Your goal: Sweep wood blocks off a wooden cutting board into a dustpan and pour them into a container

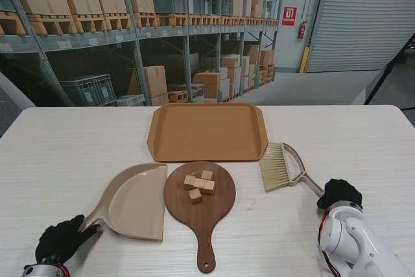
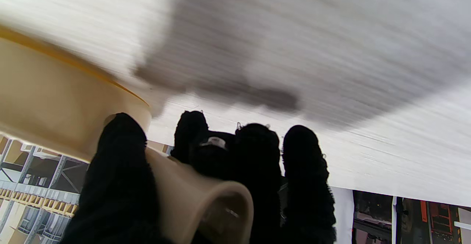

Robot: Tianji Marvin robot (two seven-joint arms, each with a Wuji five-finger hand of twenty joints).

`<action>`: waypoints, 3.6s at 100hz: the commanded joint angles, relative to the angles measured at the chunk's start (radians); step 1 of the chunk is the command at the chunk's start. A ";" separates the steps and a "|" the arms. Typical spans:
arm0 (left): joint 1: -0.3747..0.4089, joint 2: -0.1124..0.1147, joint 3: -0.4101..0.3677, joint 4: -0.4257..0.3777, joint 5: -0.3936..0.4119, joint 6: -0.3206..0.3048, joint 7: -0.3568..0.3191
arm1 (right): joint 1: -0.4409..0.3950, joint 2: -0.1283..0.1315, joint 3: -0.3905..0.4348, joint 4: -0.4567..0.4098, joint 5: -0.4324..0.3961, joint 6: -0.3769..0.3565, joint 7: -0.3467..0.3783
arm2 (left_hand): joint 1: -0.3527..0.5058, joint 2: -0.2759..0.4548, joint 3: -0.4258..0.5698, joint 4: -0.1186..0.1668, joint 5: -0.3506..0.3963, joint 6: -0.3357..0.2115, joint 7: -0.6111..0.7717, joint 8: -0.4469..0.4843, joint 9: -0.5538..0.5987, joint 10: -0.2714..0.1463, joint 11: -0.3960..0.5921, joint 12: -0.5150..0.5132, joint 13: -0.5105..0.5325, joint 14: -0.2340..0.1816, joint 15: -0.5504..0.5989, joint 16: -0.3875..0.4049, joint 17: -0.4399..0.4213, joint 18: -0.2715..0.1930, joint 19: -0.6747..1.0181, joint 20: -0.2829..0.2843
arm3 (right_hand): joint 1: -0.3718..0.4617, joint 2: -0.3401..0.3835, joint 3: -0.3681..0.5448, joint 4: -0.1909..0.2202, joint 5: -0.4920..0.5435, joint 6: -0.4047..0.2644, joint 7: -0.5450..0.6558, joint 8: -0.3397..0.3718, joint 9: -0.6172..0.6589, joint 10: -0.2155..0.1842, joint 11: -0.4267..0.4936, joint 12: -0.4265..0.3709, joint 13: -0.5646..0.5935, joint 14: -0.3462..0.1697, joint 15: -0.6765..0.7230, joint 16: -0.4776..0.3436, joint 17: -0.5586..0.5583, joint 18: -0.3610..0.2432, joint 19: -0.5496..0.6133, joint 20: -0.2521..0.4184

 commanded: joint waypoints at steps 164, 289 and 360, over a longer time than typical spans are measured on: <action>-0.003 -0.002 -0.024 -0.001 0.004 -0.025 -0.017 | -0.131 -0.087 0.142 -0.188 0.092 -0.027 -0.278 | 0.160 0.153 0.102 0.010 0.041 0.038 0.028 -0.015 0.048 -0.131 0.051 0.012 0.065 -0.158 0.005 -0.005 -0.016 0.002 0.014 0.017 | 0.648 -0.014 0.176 -0.133 0.277 -0.225 0.218 0.030 0.169 -0.010 0.099 0.071 0.055 0.004 0.322 -0.006 0.130 0.062 0.261 -0.029; -0.005 -0.005 -0.014 0.004 0.005 -0.018 0.006 | -0.204 -0.077 0.053 -0.352 0.120 0.016 -0.172 | 0.159 0.152 0.102 0.010 0.042 0.038 0.027 -0.015 0.048 -0.131 0.051 0.012 0.065 -0.159 0.005 -0.005 -0.015 0.001 0.015 0.017 | 0.652 -0.063 0.176 -0.065 0.286 -0.203 0.223 0.035 0.184 0.012 0.113 0.078 0.052 0.024 0.374 0.005 0.176 0.079 0.298 -0.060; -0.003 -0.006 -0.009 0.005 0.004 -0.009 0.011 | -0.222 -0.063 0.049 -0.425 0.098 0.006 -0.110 | 0.159 0.152 0.102 0.010 0.042 0.037 0.026 -0.015 0.048 -0.131 0.051 0.012 0.065 -0.159 0.004 -0.006 -0.016 0.002 0.015 0.017 | 0.482 0.188 0.176 -0.099 0.248 -0.198 0.102 0.038 0.153 0.067 0.065 0.108 0.054 -0.056 0.471 0.119 0.220 -0.140 0.377 0.157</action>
